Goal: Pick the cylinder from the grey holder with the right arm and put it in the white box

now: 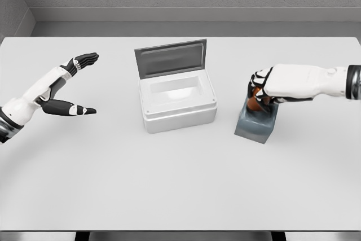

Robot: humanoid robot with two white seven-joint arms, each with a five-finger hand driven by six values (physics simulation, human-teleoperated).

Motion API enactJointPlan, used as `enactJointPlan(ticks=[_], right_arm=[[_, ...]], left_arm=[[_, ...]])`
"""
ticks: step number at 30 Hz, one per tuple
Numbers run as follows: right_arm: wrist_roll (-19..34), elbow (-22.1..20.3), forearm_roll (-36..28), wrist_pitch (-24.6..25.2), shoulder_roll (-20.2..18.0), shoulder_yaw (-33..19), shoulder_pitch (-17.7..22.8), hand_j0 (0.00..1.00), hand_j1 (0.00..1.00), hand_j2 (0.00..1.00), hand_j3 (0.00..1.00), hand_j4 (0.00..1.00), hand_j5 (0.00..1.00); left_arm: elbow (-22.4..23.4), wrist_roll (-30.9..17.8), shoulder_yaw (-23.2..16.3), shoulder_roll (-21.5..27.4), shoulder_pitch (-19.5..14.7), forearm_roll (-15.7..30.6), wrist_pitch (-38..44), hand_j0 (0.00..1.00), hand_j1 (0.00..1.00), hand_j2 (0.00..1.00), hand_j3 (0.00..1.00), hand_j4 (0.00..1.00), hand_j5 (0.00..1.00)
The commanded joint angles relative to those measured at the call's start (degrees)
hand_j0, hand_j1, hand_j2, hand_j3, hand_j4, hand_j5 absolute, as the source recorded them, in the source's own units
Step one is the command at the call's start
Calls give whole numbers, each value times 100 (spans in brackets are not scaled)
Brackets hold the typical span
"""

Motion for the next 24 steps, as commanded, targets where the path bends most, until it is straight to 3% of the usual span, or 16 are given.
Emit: enactJointPlan(ticks=[1,13,24], right_arm=[[-21,-6,1,10,-3,-24,-9,23,23,23,23,23,23],[-83,-77,-61,10,76,-50,-325,23,23,23,23,23,23],[-118,-59,-632,10,287,-103,-334,23,23,23,23,23,23]], left_arm=[[-3,3,2,13,0,42,8,100,100,100,100,100,100],[-3,-6,10,5,0,51,8,100,100,100,100,100,100],[-3,-6,2,-13,0,51,8,100,100,100,100,100,100]])
